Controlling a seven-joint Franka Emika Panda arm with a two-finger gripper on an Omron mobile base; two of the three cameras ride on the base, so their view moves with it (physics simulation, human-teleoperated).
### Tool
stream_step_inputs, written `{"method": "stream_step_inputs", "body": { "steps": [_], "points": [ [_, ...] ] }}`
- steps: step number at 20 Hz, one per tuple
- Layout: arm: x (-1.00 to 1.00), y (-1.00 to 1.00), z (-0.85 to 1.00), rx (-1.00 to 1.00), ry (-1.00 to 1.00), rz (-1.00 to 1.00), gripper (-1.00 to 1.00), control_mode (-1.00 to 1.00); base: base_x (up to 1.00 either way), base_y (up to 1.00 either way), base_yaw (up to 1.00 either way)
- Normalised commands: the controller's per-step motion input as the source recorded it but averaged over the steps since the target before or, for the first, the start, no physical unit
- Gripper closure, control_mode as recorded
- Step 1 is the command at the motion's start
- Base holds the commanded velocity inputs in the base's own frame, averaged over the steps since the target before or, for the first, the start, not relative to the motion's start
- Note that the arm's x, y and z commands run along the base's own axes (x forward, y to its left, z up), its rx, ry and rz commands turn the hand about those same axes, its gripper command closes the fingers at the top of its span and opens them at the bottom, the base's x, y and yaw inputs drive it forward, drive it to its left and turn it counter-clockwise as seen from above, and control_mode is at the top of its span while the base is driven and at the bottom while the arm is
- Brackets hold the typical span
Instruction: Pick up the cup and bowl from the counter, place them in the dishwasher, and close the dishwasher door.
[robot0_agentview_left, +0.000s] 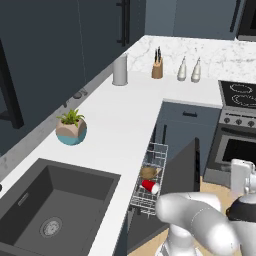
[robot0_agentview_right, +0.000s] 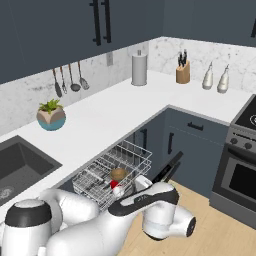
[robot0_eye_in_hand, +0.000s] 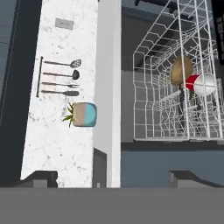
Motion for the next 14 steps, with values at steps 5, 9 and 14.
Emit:
{"method": "stream_step_inputs", "body": {
  "steps": [5,9,14],
  "points": [
    [0.06,-0.22,-0.43,0.3,0.0,0.04,-1.0,-1.0,0.0,0.0,0.0],
    [0.12,-0.12,-0.68,0.34,-0.01,0.13,-1.0,-1.0,0.0,0.0,0.0],
    [0.25,-0.36,-0.55,0.41,0.0,0.12,-1.0,-1.0,0.0,0.0,0.0]
  ]
}}
